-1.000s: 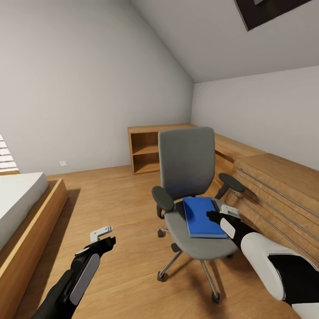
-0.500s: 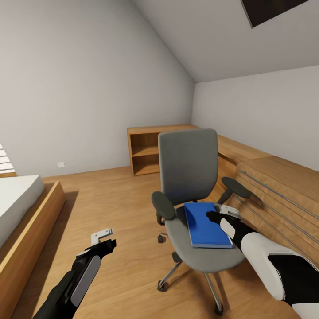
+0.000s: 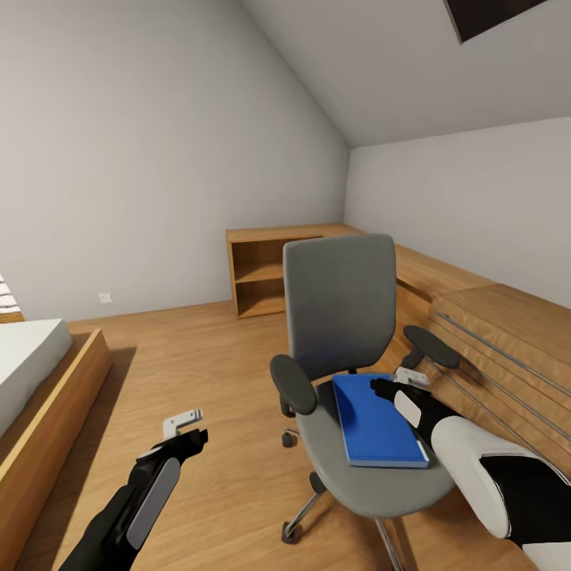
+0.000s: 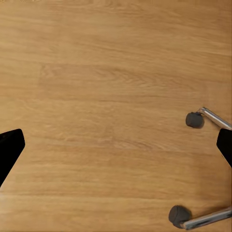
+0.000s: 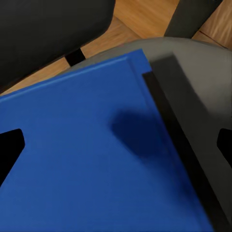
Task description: In the bedroom, organize the workspace by keeping the computer under the desk, ensuring the monitor is on the desk, placing the keyboard on the desk next to the monitor, placing the mouse on the desk next to the keyboard, moving the folder from the swivel chair onto the desk next to the mouse, stacking the notebook on top of the folder with the pen on top of the notebook, and positioning the swivel chair next to the desk.
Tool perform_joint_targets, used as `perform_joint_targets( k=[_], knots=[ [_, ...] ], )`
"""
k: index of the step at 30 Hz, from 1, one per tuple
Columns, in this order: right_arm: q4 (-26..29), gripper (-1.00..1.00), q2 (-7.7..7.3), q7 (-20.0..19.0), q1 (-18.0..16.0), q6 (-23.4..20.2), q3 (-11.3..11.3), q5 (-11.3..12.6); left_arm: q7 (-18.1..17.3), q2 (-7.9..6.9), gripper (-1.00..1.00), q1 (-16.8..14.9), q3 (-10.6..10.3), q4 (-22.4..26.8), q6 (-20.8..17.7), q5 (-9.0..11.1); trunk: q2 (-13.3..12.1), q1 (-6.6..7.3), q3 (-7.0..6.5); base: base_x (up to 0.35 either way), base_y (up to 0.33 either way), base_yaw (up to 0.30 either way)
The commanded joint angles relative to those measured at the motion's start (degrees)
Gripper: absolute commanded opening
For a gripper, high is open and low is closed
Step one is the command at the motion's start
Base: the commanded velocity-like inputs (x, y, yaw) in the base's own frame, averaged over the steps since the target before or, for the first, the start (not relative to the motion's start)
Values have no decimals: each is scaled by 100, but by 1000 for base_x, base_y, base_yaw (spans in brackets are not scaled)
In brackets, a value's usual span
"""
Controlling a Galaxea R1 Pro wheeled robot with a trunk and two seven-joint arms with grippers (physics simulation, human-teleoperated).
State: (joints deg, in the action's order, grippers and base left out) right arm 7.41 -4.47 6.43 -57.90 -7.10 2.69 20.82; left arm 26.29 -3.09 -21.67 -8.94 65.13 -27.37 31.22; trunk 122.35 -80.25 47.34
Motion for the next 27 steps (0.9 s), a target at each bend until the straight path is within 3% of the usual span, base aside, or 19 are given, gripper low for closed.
perform_joint_targets(
  k=[1, 12, 21, 27],
  knots=[
    [15, 100, -1, 37, -1, -40, 32, 38, 53, -7, 100, -4, -20, 34, -6, 63, 3, 0, 6, 23, 0, 0],
    [15, 100, 7, 262, 0, -60, 82, 21, 64, -10, 100, -4, -13, 331, -25, 100, 3, 0, 6, 6, 0, 0],
    [14, 100, 7, 320, -1, -71, 96, 19, 88, -7, 100, -4, -12, 357, -14, 103, 363, -197, 167, 0, 0, 0],
    [11, 100, 7, 323, -2, -72, 100, 19, 90, -7, 100, -4, -12, 359, -14, 104, 363, -197, 167, 0, 0, 0]
  ],
)
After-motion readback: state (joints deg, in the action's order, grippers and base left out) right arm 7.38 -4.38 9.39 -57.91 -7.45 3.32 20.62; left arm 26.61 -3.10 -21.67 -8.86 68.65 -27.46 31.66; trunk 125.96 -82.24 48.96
